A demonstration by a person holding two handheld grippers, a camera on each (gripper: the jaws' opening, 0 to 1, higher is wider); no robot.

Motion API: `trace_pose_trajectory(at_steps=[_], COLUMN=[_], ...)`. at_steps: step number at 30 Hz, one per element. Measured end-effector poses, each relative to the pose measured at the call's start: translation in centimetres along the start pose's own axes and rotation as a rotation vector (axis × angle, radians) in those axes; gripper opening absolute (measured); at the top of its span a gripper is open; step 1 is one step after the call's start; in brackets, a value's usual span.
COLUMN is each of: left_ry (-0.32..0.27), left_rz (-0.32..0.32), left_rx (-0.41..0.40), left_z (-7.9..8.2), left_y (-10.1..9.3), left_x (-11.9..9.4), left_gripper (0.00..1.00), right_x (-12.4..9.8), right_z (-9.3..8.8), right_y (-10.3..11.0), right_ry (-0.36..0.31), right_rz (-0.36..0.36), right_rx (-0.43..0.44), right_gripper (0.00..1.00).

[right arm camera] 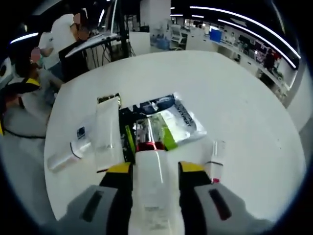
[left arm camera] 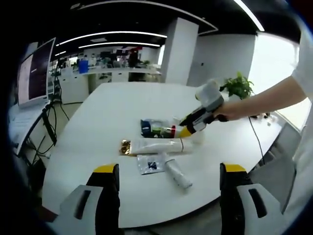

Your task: Arrange the skincare products in the storage area until every visible bottle or jar stands upright without overlapping.

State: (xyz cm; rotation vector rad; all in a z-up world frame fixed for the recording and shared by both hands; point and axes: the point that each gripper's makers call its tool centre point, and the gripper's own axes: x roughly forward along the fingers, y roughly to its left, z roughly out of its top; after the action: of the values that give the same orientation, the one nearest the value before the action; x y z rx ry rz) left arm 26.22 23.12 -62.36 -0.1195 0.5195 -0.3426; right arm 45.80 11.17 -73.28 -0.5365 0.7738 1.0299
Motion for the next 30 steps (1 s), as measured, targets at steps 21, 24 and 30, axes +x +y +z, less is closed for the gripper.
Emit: trace_pose_trajectory(at_steps=[21,24,30], left_ry=[-0.008,-0.006,-0.006], left_rz=[0.005,0.003,0.005], left_rx=[-0.014,-0.012,-0.012], left_z=[0.1,0.1,0.1], left_y=[0.2,0.1,0.1], left_x=[0.0,0.1,0.1], left_gripper=[0.82,0.82,0.81], right_x=[2.4,2.4,2.4], right_z=[0.0,-0.1,0.0], right_y=[0.4,0.5,0.4], right_ry=[0.115,0.129,0.150], right_rz=[0.055,0.062,0.066], right_rx=[-0.072,-0.070,-0.103], right_gripper=[0.32,0.31,0.30])
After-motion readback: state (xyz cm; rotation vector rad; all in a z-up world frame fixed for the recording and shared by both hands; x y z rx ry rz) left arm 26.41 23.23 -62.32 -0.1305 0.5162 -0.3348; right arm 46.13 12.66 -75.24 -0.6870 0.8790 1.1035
